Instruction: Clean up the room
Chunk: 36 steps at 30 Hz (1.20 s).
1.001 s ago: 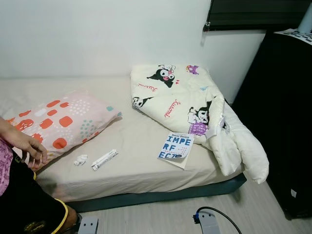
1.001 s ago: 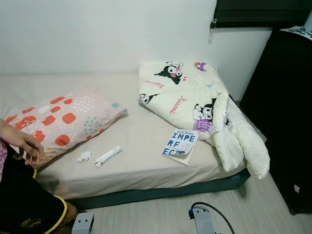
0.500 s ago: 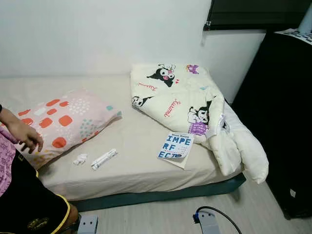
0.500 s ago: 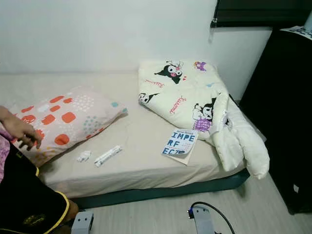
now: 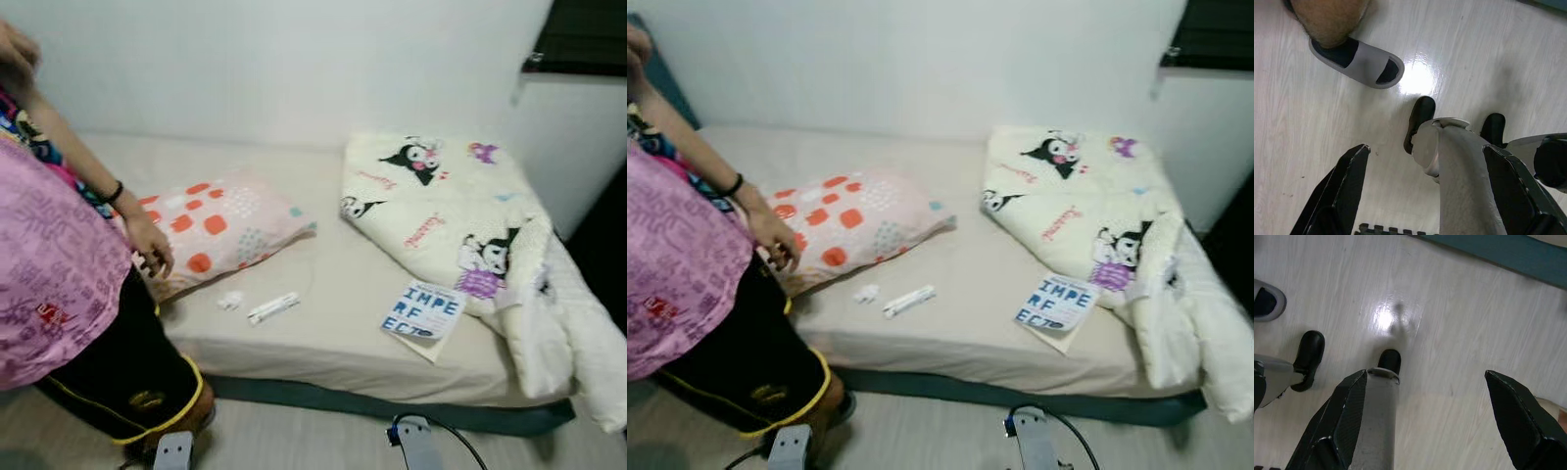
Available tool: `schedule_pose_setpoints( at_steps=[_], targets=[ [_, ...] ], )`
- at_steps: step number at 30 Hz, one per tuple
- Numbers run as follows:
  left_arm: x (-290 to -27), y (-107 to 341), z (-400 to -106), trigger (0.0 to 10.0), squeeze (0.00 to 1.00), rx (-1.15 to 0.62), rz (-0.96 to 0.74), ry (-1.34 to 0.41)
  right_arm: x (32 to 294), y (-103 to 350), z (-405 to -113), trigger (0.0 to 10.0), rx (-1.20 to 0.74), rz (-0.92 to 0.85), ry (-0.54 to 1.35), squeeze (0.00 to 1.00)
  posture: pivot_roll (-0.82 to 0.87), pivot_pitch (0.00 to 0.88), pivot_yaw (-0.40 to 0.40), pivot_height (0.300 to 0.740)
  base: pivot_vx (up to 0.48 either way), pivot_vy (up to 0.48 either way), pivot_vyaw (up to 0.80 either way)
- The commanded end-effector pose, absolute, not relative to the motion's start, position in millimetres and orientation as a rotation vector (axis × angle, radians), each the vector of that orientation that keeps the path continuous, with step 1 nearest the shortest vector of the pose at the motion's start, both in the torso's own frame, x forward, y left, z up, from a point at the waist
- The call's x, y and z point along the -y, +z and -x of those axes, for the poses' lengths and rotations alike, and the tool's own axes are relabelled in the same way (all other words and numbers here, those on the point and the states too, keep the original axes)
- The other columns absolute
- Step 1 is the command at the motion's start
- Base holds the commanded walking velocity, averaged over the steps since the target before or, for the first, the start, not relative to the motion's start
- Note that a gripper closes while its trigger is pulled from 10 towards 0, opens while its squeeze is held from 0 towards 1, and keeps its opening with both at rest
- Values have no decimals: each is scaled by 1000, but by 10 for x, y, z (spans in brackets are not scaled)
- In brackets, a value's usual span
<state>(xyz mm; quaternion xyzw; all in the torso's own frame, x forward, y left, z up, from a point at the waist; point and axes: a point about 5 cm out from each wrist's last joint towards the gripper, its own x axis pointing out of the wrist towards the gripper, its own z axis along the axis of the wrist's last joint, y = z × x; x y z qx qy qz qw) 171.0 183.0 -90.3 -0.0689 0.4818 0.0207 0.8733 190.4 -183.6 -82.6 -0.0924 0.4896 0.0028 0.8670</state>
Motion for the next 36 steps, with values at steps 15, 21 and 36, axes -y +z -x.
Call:
schedule_pose_setpoints(
  at_steps=[15,21,36],
  targets=[
    [-1818,-944,-1612,10000,0,-1038,122,-6,1818,-871,-1817,10000,-1054,190,0,0,-36,99,-29,740,0,-210,0],
    [-1918,-967,-1524,10000,0,-1050,141,44,1818,-869,-1821,10000,-1055,195,1,0,-37,98,-28,740,0,-207,0],
    [-1870,-948,-1587,10000,0,-1048,101,-15,1838,-856,-1845,10000,-1046,202,-12,0,-51,89,-26,740,0,-64,0]
  ],
)
